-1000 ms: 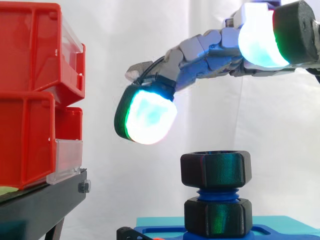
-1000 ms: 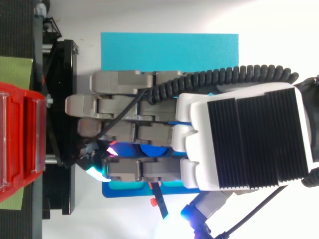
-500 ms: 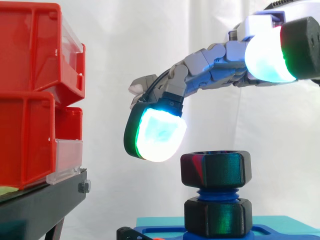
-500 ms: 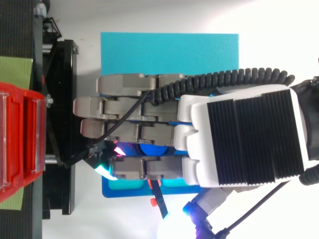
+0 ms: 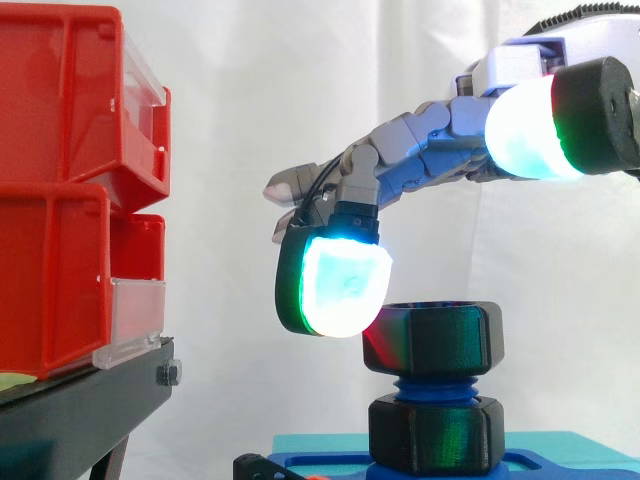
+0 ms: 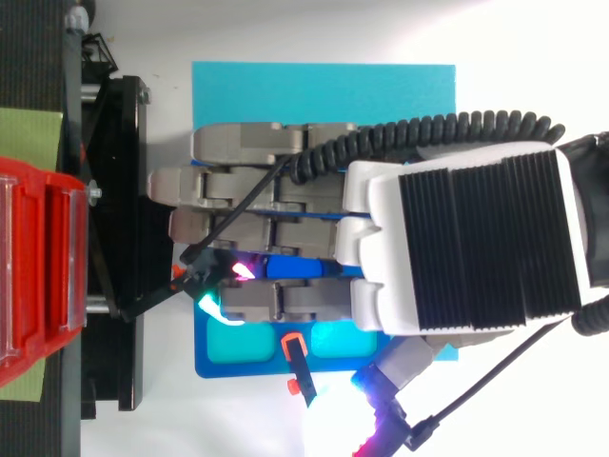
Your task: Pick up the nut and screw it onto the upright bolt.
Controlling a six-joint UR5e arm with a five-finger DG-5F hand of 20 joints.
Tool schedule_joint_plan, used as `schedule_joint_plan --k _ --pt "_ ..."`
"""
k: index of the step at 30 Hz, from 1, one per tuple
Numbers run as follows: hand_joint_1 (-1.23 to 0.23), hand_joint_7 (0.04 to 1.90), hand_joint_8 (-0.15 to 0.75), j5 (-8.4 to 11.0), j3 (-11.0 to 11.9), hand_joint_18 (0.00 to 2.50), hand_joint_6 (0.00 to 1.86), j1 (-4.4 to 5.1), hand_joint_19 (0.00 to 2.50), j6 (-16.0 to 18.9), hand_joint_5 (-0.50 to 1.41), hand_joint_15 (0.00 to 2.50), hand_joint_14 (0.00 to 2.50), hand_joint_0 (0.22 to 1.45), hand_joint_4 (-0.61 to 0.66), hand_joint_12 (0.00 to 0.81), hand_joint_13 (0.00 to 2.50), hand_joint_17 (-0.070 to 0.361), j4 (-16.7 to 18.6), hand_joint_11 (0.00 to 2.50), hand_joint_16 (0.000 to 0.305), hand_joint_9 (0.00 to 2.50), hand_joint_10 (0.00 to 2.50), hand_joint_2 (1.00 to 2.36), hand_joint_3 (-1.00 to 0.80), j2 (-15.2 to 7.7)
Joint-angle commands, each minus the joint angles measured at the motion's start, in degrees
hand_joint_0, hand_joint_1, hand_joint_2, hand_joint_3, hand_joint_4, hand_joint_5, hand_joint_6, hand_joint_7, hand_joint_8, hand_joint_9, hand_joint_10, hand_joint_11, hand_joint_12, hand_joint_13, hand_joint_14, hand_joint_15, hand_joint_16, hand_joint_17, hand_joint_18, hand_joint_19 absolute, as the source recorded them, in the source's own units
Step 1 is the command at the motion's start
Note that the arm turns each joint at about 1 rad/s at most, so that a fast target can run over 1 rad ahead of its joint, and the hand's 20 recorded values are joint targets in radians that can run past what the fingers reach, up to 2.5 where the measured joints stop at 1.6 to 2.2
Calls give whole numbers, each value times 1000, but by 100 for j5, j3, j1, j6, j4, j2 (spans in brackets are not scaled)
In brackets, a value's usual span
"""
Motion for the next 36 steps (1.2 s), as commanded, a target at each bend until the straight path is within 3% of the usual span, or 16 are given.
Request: schedule_joint_plan --k 1,15,36 --pt "-91 983 232 -16 -33 0 504 -29 0 -2 -43 0 0 446 199 337 152 90 17 0 40 405 0 1000 -500 0" --pt "-114 1121 263 -16 -33 0 505 -135 0 -117 -29 0 0 451 210 326 256 82 -9 0 36 522 0 1000 -500 0" --pt "-150 1501 277 -34 -33 22 500 -320 0 -380 21 0 0 474 180 291 433 64 -264 0 28 730 0 1000 -500 0"
